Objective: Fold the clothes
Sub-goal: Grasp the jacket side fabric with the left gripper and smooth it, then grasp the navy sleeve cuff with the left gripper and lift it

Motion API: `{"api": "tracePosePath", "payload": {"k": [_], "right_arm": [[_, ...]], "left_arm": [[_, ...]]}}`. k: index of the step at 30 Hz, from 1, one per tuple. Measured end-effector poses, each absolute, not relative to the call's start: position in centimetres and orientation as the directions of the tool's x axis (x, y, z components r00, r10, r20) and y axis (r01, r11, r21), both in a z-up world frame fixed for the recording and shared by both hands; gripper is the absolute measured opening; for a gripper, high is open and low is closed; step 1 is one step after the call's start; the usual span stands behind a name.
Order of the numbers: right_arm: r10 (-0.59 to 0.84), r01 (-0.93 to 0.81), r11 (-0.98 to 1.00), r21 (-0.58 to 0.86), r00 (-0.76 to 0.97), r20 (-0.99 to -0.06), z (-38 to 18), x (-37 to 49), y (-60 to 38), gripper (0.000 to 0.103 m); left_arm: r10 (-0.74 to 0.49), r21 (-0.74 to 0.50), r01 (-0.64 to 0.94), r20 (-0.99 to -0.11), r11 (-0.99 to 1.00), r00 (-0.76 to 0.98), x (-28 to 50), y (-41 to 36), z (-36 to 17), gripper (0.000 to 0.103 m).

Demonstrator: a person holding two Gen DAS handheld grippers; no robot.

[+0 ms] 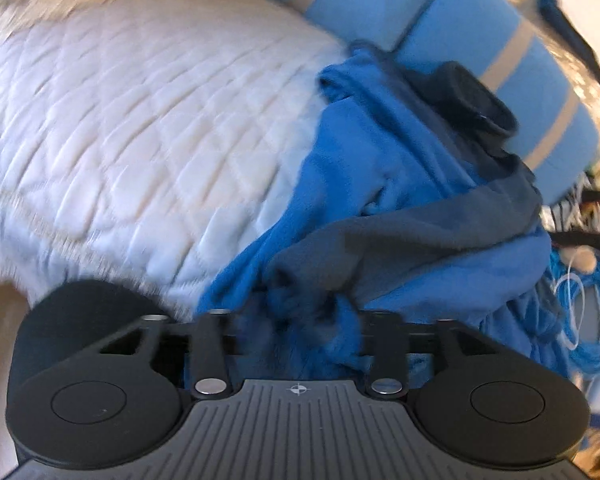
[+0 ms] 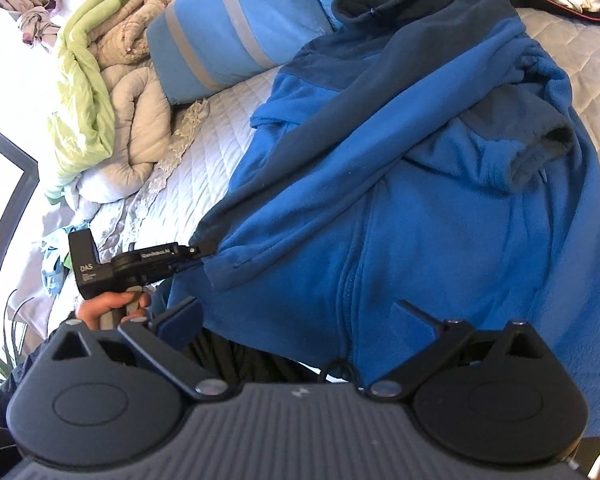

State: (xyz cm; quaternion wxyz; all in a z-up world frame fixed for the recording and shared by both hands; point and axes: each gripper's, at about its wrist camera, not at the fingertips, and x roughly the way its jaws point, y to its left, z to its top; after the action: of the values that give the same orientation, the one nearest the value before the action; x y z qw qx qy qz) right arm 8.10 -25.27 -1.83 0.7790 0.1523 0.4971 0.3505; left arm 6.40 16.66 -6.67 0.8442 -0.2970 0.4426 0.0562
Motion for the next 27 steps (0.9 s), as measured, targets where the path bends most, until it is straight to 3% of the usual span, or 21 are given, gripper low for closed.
{"api": "tracePosePath", "payload": {"k": [5, 12, 20, 27], "right_arm": [[0.702, -0.38, 0.706, 0.598, 0.26, -0.663, -2.3, 8.2, -25.3, 0.103], [0.706, -0.381, 0.701, 0.602, 0.255, -0.66, -2.7, 8.0, -24.9, 0.103], [0.659, -0.416, 0.737, 0.532, 0.268, -0.703, -2.7, 7.2, -23.8, 0.103], [0.6, -0.458, 0.773, 0.439, 0.3, -0.742, -2.7, 7.0, -23.0, 0.103]], "left_arm": [[-0.216, -0.506, -0.337, -0.753, 0.794, 0.622, 6.0, 16.5, -7.0, 0.054], [-0.311, -0.637, -0.346, -0.691, 0.689, 0.652, 7.0, 16.9, -9.2, 0.052], [-0.343, -0.726, -0.394, -0.64, 0.564, 0.688, 6.2, 18.5, -9.5, 0.019], [-0.352, -0.723, -0.356, -0.629, 0.592, 0.693, 6.6, 17.9, -7.9, 0.014]]}}
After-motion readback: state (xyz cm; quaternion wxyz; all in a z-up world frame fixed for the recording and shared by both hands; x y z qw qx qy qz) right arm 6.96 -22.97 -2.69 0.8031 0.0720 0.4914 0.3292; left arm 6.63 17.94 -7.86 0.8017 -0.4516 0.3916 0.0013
